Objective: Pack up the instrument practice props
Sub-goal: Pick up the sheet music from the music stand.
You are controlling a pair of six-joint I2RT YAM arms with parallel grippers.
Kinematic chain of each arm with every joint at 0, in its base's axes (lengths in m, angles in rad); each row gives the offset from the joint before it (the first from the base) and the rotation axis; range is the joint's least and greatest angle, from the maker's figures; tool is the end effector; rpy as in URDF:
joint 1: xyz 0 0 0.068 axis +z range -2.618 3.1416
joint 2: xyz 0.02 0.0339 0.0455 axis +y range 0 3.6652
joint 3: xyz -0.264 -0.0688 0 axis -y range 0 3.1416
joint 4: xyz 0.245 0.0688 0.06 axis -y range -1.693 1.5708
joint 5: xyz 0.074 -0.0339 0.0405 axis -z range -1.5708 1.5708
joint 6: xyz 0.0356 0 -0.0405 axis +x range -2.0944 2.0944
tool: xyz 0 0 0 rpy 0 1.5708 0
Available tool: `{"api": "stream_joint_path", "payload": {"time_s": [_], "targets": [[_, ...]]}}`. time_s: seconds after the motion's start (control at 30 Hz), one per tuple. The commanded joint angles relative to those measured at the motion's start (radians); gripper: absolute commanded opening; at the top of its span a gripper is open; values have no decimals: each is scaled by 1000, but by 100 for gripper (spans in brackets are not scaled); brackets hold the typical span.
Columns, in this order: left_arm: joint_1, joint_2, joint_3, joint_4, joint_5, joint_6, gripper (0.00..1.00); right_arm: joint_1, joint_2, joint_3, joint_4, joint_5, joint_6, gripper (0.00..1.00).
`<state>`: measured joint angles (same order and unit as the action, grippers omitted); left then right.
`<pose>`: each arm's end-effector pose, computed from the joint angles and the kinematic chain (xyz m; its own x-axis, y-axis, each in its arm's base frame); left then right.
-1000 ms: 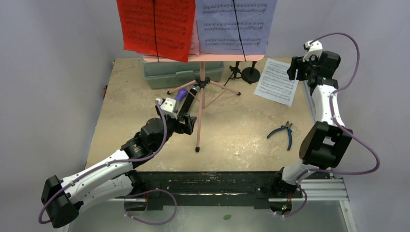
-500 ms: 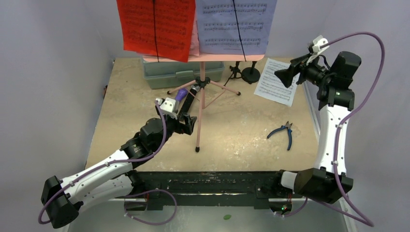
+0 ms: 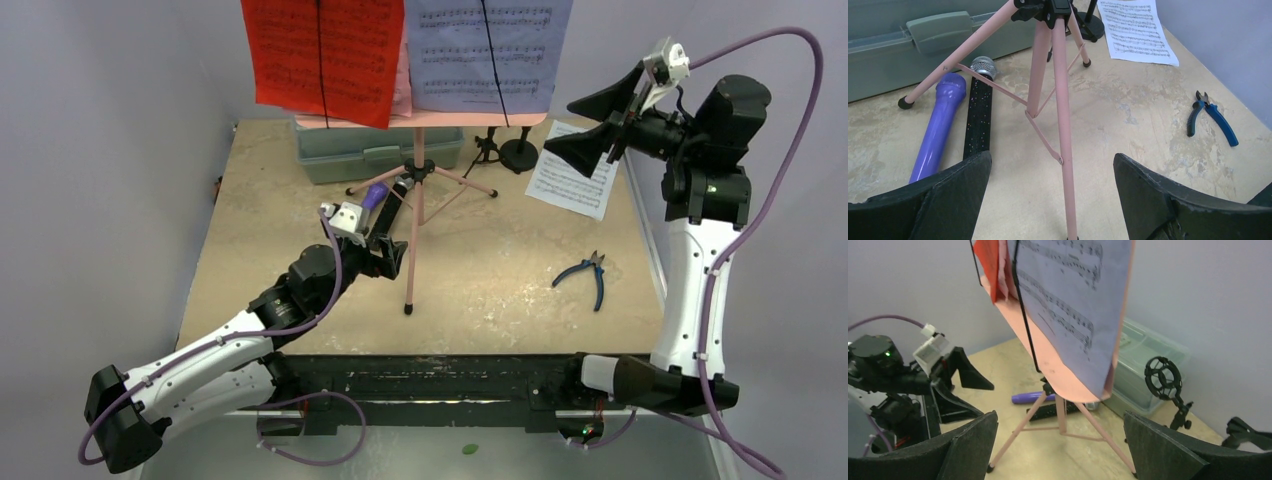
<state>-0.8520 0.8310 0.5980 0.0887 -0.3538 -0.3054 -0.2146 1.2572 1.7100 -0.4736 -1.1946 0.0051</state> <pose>0.1413 -0.1428 0.2949 -0.2347 -0.1601 -0.9588 0.4295 0.8678 -0.2500 0.2217 -0.0144 0.5240 -0.0246 0.0073 -0.9997 -0.8302 0.5569 0.0244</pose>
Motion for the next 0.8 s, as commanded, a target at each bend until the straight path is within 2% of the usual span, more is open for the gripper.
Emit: {"api": "stream_joint_path", "payload": {"time_s": [0.0,0.3,0.47,0.77], "targets": [[0,-2,23,43,13,-17,91,42,41,117,31,-10,120,99],[1,5,31,38,13,-19,91,121,123,221,120,74,334,97],[1,8,33,38,10,-15,91,127,121,237,126,95,376,96],[0,14,34,40,13,-14,91,127,92,226,143,45,400,90]]}}
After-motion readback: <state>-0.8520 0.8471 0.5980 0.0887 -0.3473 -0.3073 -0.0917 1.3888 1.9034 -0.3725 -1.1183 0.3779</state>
